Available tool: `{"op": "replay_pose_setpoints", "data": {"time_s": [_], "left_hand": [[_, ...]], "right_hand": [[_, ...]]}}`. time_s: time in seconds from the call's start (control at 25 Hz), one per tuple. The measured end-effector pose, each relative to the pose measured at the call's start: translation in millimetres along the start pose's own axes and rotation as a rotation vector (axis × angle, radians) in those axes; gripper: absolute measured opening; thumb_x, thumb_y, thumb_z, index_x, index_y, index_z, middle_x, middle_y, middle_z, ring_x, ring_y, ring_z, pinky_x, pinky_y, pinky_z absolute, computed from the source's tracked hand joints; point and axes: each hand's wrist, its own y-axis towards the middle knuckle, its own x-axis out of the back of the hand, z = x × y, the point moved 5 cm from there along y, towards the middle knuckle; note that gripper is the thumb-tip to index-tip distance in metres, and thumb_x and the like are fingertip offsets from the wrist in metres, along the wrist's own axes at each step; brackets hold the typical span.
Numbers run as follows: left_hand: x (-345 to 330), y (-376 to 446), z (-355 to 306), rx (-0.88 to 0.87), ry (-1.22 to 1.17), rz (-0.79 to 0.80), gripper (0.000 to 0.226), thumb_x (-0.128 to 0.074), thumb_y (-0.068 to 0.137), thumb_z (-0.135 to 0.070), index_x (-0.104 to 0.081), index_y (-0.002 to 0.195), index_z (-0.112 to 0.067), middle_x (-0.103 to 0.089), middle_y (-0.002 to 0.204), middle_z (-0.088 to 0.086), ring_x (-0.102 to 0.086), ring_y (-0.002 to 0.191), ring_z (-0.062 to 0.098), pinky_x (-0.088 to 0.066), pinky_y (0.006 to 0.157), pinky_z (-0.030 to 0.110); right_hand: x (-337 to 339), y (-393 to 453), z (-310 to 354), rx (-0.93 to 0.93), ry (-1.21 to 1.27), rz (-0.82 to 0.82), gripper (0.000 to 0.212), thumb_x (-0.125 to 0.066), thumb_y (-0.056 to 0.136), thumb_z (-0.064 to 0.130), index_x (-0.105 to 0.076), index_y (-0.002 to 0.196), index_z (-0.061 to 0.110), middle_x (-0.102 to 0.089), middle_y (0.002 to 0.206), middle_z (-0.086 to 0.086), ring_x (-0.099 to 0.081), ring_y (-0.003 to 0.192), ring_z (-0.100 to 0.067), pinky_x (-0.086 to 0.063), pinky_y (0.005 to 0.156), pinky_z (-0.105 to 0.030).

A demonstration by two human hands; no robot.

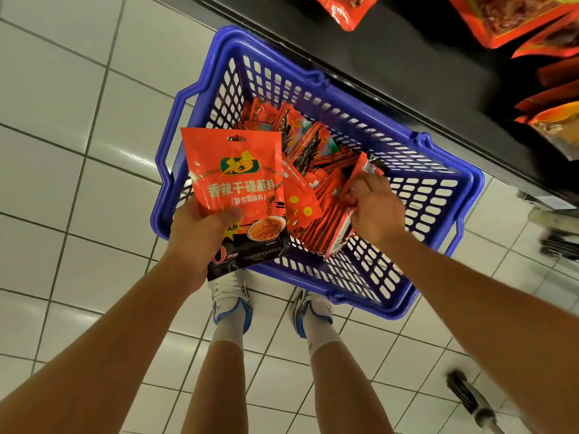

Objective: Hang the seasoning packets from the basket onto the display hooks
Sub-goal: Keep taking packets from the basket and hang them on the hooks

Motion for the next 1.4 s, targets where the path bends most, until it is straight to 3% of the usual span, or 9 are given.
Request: {"op": "replay_pose_setpoints", "data": {"time_s": [0.12, 0.28, 0.52, 0.64, 0.84, 0.96, 1.04, 1.24, 1.4], "left_hand": [[-4, 5, 6, -0.014, 0.004, 0.002, 0.035, -0.075, 0.086, -0.015, -0.066, 0.117, -0.029, -0.075, 0.109, -0.001, -0.072, 0.102, 0.030, -0.056, 0.091, 0.055], [-5, -2, 16, -0.011, -0.016, -0.001, 0.032, -0.076, 0.085, -0.015, -0.068, 0.112, -0.031, -0.076, 0.107, -0.001, -0.073, 0.100, 0.030, -0.055, 0.093, 0.056], [-6, -32, 15, -0.048, -0.035, -0.087, 0.033, -0.074, 0.088, -0.017, -0.064, 0.117, -0.030, -0.075, 0.110, 0.000, -0.070, 0.105, 0.032, -0.052, 0.095, 0.059], [-10, -49, 5, -0.086, -0.035, -0.104, 0.037, -0.073, 0.090, -0.019, -0.061, 0.125, -0.026, -0.073, 0.113, 0.002, -0.070, 0.106, 0.031, -0.054, 0.094, 0.058], [-39, -82, -15, -0.094, -0.220, 0.055, 0.036, -0.068, 0.094, -0.014, -0.060, 0.129, -0.020, -0.075, 0.114, 0.006, -0.072, 0.105, 0.032, -0.058, 0.089, 0.052], [-66, -107, -29, -0.096, -0.343, 0.224, 0.041, -0.062, 0.096, -0.040, -0.060, 0.131, -0.019, -0.073, 0.120, 0.007, -0.070, 0.112, 0.028, -0.061, 0.085, 0.043], [-73, -123, -38, -0.141, -0.340, 0.292, 0.048, -0.063, 0.093, -0.047, -0.059, 0.133, -0.020, -0.071, 0.124, 0.009, -0.069, 0.114, 0.026, -0.060, 0.086, 0.039], [-42, -163, -74, -0.202, -0.324, 0.145, 0.029, -0.055, 0.099, -0.008, -0.062, 0.126, -0.015, -0.074, 0.115, 0.012, -0.073, 0.100, 0.030, -0.060, 0.080, 0.041], [-23, -220, -128, -0.231, -0.320, 0.218, 0.023, -0.058, 0.095, -0.009, -0.066, 0.117, -0.013, -0.075, 0.113, 0.014, -0.073, 0.099, 0.034, -0.062, 0.081, 0.043]], "right_hand": [[-5, 38, 1, 0.175, -0.400, 0.252, 0.059, -0.065, 0.090, 0.035, -0.048, 0.144, 0.018, -0.039, 0.157, -0.012, -0.023, 0.150, -0.034, -0.035, 0.114, -0.057], [12, 45, -7, 0.133, -0.664, 0.343, 0.033, -0.061, 0.089, 0.032, -0.064, 0.122, 0.024, -0.061, 0.128, -0.004, -0.046, 0.130, -0.026, -0.026, 0.114, -0.052], [83, -19, 19, 0.362, -0.249, -0.053, 0.015, -0.059, 0.089, 0.020, -0.062, 0.099, 0.009, -0.072, 0.082, -0.011, -0.069, 0.078, -0.031, -0.043, 0.091, -0.047], [108, -49, 24, 0.219, 0.076, -0.110, 0.013, -0.058, 0.097, 0.018, -0.064, 0.099, 0.006, -0.070, 0.074, -0.014, -0.064, 0.059, -0.033, -0.048, 0.065, -0.039], [128, -89, 73, 0.138, 0.476, -0.310, 0.012, -0.064, 0.095, 0.024, -0.061, 0.087, 0.014, -0.062, 0.088, 0.001, -0.057, 0.076, -0.018, -0.047, 0.065, -0.030], [132, -109, 117, 0.240, 0.503, -0.345, 0.010, -0.065, 0.091, 0.014, -0.064, 0.094, 0.005, -0.059, 0.117, -0.014, -0.057, 0.106, -0.029, -0.050, 0.088, -0.037], [143, -117, 137, 0.242, 0.485, -0.345, 0.016, -0.062, 0.091, 0.014, -0.066, 0.101, 0.002, -0.057, 0.125, -0.018, -0.057, 0.111, -0.033, -0.052, 0.088, -0.044], [226, -132, 145, 0.365, 0.545, -0.413, 0.023, -0.061, 0.089, 0.031, -0.067, 0.094, 0.009, -0.063, 0.113, -0.009, -0.058, 0.104, -0.026, -0.049, 0.090, -0.043], [307, -121, 113, -0.095, 0.872, -0.252, 0.053, -0.072, 0.089, 0.041, -0.055, 0.131, 0.014, -0.059, 0.122, 0.001, -0.057, 0.110, -0.015, -0.047, 0.091, -0.028]]}}
